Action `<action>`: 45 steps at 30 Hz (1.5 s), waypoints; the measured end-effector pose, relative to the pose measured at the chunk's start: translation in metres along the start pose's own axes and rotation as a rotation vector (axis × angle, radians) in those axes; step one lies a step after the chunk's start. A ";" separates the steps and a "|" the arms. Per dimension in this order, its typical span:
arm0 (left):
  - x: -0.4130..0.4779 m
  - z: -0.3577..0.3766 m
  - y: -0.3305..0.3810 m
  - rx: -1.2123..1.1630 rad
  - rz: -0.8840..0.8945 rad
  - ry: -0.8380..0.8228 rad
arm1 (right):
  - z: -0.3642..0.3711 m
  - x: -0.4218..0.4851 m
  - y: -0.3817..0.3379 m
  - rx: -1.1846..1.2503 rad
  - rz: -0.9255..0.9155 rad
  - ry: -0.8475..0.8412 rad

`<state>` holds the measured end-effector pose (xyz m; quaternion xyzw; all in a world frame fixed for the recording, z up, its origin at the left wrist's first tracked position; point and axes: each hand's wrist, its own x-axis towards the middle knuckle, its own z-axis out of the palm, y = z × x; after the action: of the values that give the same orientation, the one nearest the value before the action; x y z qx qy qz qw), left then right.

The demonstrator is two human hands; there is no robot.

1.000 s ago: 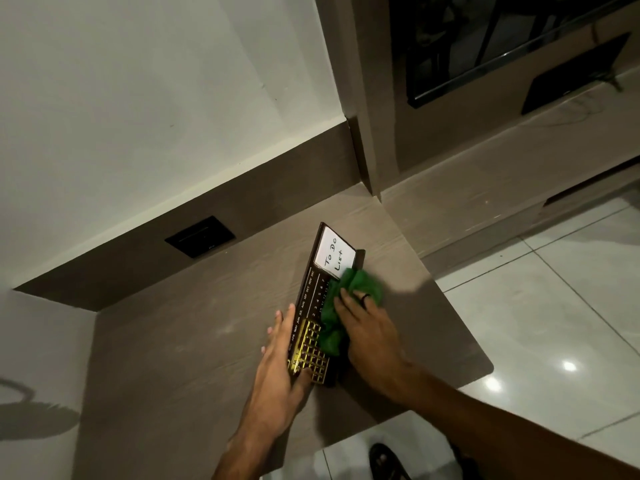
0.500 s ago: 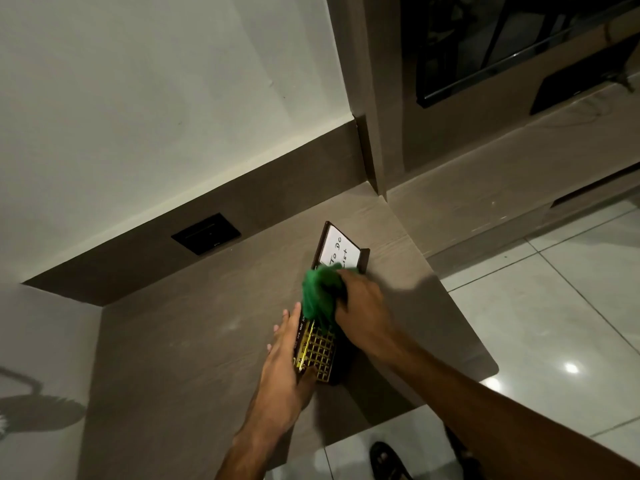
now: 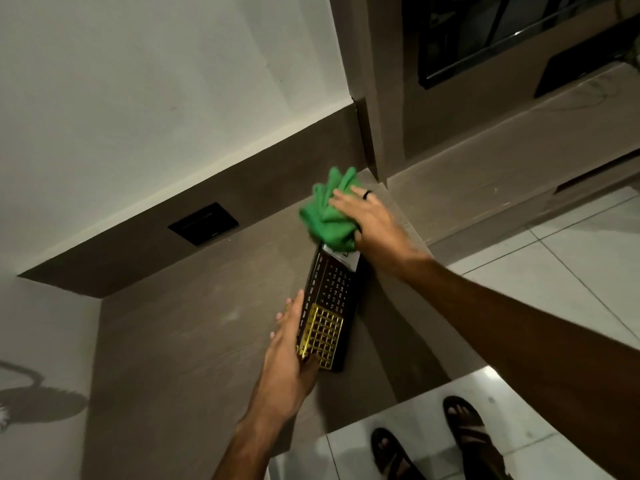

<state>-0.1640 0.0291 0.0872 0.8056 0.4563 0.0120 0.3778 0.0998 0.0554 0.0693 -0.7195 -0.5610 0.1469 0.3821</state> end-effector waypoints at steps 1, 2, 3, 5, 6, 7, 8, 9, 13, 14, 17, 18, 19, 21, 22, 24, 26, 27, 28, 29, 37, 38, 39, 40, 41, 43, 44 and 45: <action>0.001 0.000 0.001 -0.002 -0.002 -0.002 | 0.000 0.011 0.002 0.002 0.088 0.028; 0.001 0.000 0.002 -0.006 -0.006 -0.005 | 0.005 0.013 0.001 0.035 0.163 0.051; 0.001 -0.001 0.002 -0.014 -0.009 -0.005 | 0.012 0.007 -0.002 0.073 0.213 0.079; 0.001 -0.001 0.002 -0.034 -0.003 0.002 | 0.035 -0.029 -0.010 0.095 0.236 0.134; 0.001 -0.001 0.002 -0.041 -0.002 0.004 | 0.045 -0.052 -0.012 0.079 0.243 0.146; 0.002 -0.001 0.001 -0.045 -0.002 0.003 | 0.054 -0.075 -0.011 0.041 0.238 0.141; 0.001 -0.001 0.000 -0.050 -0.002 0.003 | 0.061 -0.096 -0.007 -0.028 0.201 0.107; 0.001 -0.001 -0.001 -0.056 0.002 0.005 | 0.064 -0.112 -0.003 -0.106 0.139 0.039; 0.000 0.001 -0.002 -0.037 0.018 0.012 | 0.050 -0.111 0.028 -0.347 -0.047 -0.151; 0.000 0.000 -0.002 -0.035 0.016 0.009 | 0.044 -0.096 0.036 -0.390 -0.002 -0.123; 0.000 0.000 0.001 -0.031 0.012 0.004 | 0.023 -0.043 0.055 -0.508 0.218 -0.018; 0.000 -0.001 0.002 -0.035 0.007 0.003 | 0.021 -0.032 0.055 -0.539 0.262 -0.031; 0.000 -0.001 0.003 -0.052 0.003 0.007 | 0.020 -0.027 0.052 -0.569 0.258 -0.044; 0.000 -0.001 0.003 -0.064 -0.006 0.004 | 0.025 -0.038 0.041 -0.600 0.174 -0.040; 0.001 -0.001 0.003 -0.065 -0.008 0.001 | 0.029 -0.053 0.035 -0.603 0.153 -0.044; 0.001 -0.001 0.002 -0.083 -0.005 0.000 | 0.046 -0.097 0.015 -0.547 0.104 -0.089; 0.000 -0.001 0.002 -0.163 -0.010 0.009 | 0.066 -0.141 -0.003 -0.485 -0.037 -0.181; 0.000 -0.001 0.002 -0.202 -0.016 0.013 | 0.071 -0.154 -0.006 -0.489 -0.100 -0.215; -0.001 -0.001 0.002 -0.203 -0.013 0.012 | 0.071 -0.159 -0.005 -0.497 -0.130 -0.240; -0.001 -0.001 0.001 -0.159 -0.006 0.008 | 0.066 -0.152 -0.002 -0.505 -0.132 -0.246; 0.001 0.000 0.004 -0.045 -0.024 -0.009 | 0.017 -0.018 0.030 -0.717 0.131 -0.183; 0.002 0.000 0.004 -0.040 -0.028 -0.010 | 0.017 -0.012 0.030 -0.751 0.124 -0.193; 0.002 0.000 0.004 -0.036 -0.033 -0.009 | 0.017 -0.011 0.029 -0.762 0.117 -0.188; 0.002 0.000 0.004 -0.033 -0.038 -0.008 | 0.019 -0.017 0.027 -0.755 0.119 -0.178; 0.003 -0.001 0.004 -0.035 -0.040 -0.005 | 0.022 -0.027 0.024 -0.752 0.114 -0.171; 0.004 -0.001 0.004 -0.045 -0.040 0.001 | 0.030 -0.058 0.018 -0.812 0.027 -0.184; 0.004 0.000 0.005 -0.050 -0.041 0.002 | 0.030 -0.069 0.017 -0.848 -0.017 -0.222; 0.003 0.000 0.005 -0.049 -0.042 0.001 | 0.029 -0.074 0.018 -0.870 -0.034 -0.236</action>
<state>-0.1584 0.0294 0.0894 0.7864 0.4729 0.0155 0.3971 0.0696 -0.0027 0.0216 -0.7824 -0.6219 -0.0279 -0.0202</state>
